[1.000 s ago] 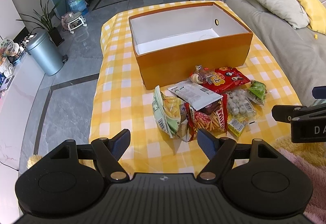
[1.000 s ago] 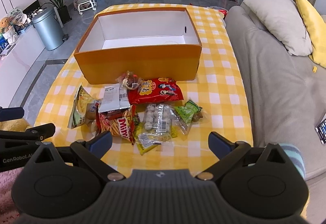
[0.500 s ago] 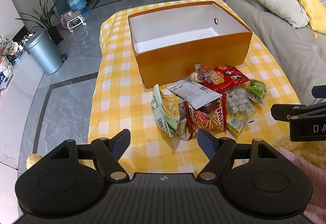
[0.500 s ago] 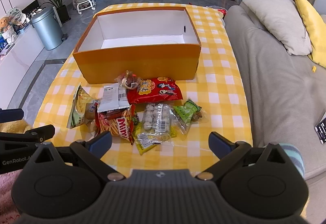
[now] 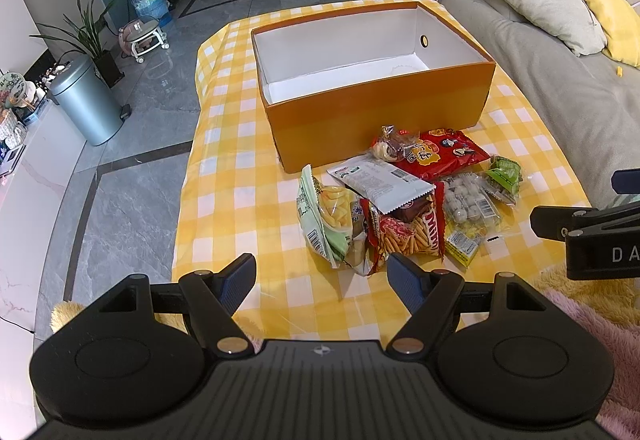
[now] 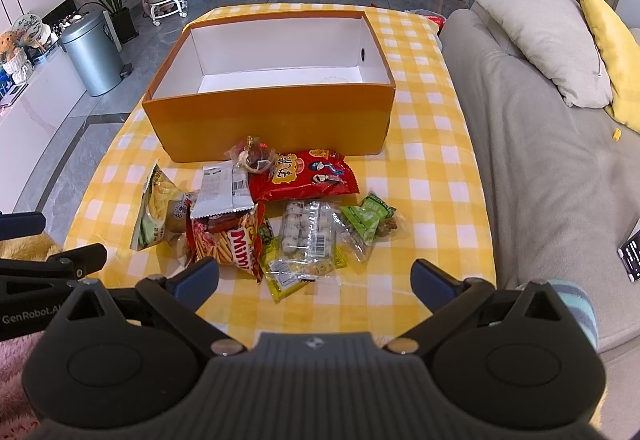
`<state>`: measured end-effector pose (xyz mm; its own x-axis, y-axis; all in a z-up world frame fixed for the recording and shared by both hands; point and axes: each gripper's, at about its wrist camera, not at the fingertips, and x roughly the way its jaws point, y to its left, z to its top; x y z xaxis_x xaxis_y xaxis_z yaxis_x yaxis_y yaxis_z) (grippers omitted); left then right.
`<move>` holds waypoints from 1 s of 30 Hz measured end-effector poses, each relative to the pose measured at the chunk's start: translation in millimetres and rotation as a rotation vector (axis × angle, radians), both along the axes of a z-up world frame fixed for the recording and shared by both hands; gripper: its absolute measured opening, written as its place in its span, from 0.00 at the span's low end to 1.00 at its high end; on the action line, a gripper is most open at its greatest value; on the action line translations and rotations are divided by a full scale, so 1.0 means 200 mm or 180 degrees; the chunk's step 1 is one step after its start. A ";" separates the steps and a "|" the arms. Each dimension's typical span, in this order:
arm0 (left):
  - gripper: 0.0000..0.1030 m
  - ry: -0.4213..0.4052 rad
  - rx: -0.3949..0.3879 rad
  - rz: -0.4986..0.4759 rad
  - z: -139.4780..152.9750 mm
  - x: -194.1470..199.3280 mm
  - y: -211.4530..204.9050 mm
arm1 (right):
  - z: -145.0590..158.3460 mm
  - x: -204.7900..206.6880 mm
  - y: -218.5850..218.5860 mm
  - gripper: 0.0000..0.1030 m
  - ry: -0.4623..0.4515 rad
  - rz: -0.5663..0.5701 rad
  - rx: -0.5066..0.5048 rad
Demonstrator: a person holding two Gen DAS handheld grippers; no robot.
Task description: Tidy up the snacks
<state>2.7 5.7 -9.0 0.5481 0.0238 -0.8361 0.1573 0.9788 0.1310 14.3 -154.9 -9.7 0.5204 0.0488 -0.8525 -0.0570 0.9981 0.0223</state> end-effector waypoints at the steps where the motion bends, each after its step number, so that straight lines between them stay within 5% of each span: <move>1: 0.85 0.0001 -0.0001 0.0000 0.00 0.00 0.00 | 0.00 0.00 0.00 0.96 0.0004 -0.0002 -0.0002; 26: 0.80 0.0020 -0.0103 -0.0007 -0.01 0.01 0.01 | 0.00 0.01 0.01 0.96 -0.0067 0.0029 0.0194; 30: 0.76 0.0017 -0.0188 -0.0010 -0.01 0.05 0.02 | -0.02 0.05 0.01 0.86 -0.0077 0.0103 0.0261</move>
<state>12.1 9.5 -10.7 0.5437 -0.0273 -0.8388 0.1608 0.9843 0.0722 24.9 -153.1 -13.5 0.5379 0.1350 -0.8321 -0.0906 0.9906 0.1022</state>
